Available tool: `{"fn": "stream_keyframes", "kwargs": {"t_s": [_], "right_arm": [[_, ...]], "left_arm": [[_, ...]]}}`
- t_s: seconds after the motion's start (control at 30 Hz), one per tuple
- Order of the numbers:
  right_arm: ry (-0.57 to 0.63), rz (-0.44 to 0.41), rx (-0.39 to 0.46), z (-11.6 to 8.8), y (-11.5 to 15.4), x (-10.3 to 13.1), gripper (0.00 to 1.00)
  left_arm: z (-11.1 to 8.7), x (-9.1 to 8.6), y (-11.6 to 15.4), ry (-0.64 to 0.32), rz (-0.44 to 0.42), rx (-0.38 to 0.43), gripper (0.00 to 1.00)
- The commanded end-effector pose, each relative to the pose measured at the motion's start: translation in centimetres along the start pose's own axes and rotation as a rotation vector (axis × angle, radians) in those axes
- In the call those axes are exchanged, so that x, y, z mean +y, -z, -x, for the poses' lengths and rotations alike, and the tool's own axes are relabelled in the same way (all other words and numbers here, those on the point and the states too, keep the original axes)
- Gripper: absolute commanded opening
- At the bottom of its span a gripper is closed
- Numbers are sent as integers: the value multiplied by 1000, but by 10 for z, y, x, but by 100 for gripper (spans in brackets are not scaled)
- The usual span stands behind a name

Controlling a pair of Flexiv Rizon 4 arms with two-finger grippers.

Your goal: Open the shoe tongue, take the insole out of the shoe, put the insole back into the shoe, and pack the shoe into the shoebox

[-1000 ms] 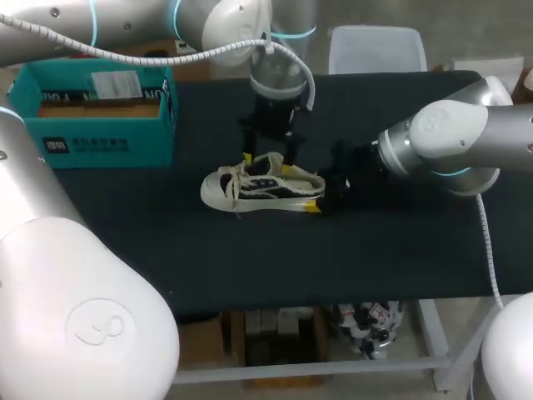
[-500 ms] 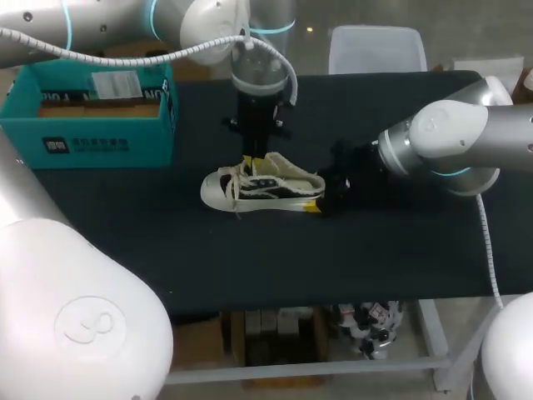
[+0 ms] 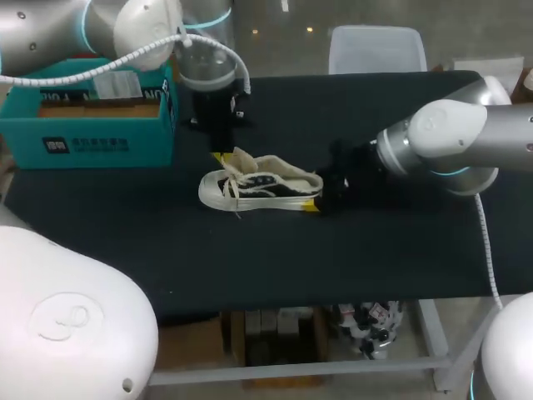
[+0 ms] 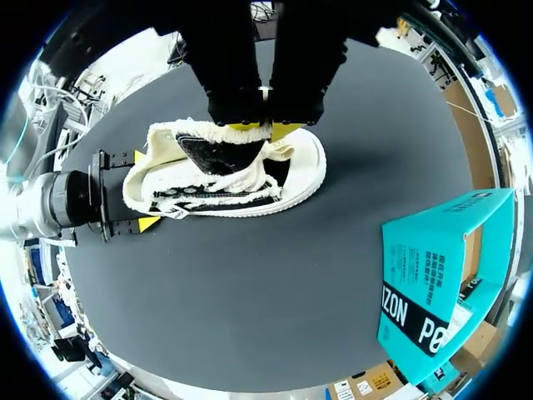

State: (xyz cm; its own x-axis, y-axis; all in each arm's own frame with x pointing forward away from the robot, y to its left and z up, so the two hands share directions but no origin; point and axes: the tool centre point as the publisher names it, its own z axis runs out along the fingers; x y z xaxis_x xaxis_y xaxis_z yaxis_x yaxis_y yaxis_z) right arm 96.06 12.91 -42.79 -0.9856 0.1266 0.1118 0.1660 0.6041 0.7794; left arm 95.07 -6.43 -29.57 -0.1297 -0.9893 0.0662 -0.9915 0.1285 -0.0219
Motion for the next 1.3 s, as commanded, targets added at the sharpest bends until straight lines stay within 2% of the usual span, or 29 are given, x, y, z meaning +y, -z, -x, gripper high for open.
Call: {"fn": "stream_keyframes", "kwargs": {"t_s": [0.03, 0.13, 0.23, 0.37, 0.5, 0.53, 0.57, 0.63, 0.67, 0.7, 0.87, 0.97, 1.0, 1.03, 1.1, 1.13, 1.27, 1.3], "right_arm": [[0, -1, 2, 3, 0, -8, 0], [0, -1, 2, 3, 0, -8, 0], [0, -1, 2, 3, 0, -8, 0], [0, -1, 2, 3, 0, -8, 0], [0, -1, 2, 3, 0, -8, 0], [0, -1, 2, 3, 0, -8, 0], [0, -1, 2, 3, 0, -8, 0], [0, -1, 2, 3, 0, -8, 0], [0, -1, 2, 3, 0, -8, 0], [0, -1, 2, 3, 0, -8, 0], [0, -1, 2, 3, 0, -8, 0], [0, -1, 2, 3, 0, -8, 0], [0, -1, 2, 3, 0, -8, 0], [0, -1, 2, 3, 0, -8, 0], [0, -1, 2, 3, 0, -8, 0], [0, -1, 2, 3, 0, -8, 0], [0, -1, 2, 3, 0, -8, 0], [0, -1, 2, 3, 0, -8, 0]], "left_arm": [[36, 5, 2, 20, -54, 181, 0], [39, 3, -1, 23, -46, 196, 0], [31, 0, 0, 1, -38, 209, 0], [13, -4, 7, -54, -33, 212, 0], [-9, -7, 16, -148, -48, 217, 0], [-14, -7, 19, -177, -48, 222, 3], [-19, -6, 23, -192, -57, 216, 22], [-27, -4, 30, -244, -51, 225, 50], [-31, -4, 33, -250, -51, 223, 82], [-35, -3, 35, -263, -57, 211, 100], [-50, -4, 37, -322, -48, 185, 100], [-60, -3, 40, -404, -59, 187, 100], [-63, -2, 41, -448, -51, 199, 96], [-66, -2, 43, -480, -55, 199, 61], [-72, -4, 43, -548, -50, 193, 6], [-74, -4, 43, -589, -60, 189, 0], [-82, -6, 40, -731, -34, 182, 0], [-83, -7, 39, -801, -23, 190, 0]]}}
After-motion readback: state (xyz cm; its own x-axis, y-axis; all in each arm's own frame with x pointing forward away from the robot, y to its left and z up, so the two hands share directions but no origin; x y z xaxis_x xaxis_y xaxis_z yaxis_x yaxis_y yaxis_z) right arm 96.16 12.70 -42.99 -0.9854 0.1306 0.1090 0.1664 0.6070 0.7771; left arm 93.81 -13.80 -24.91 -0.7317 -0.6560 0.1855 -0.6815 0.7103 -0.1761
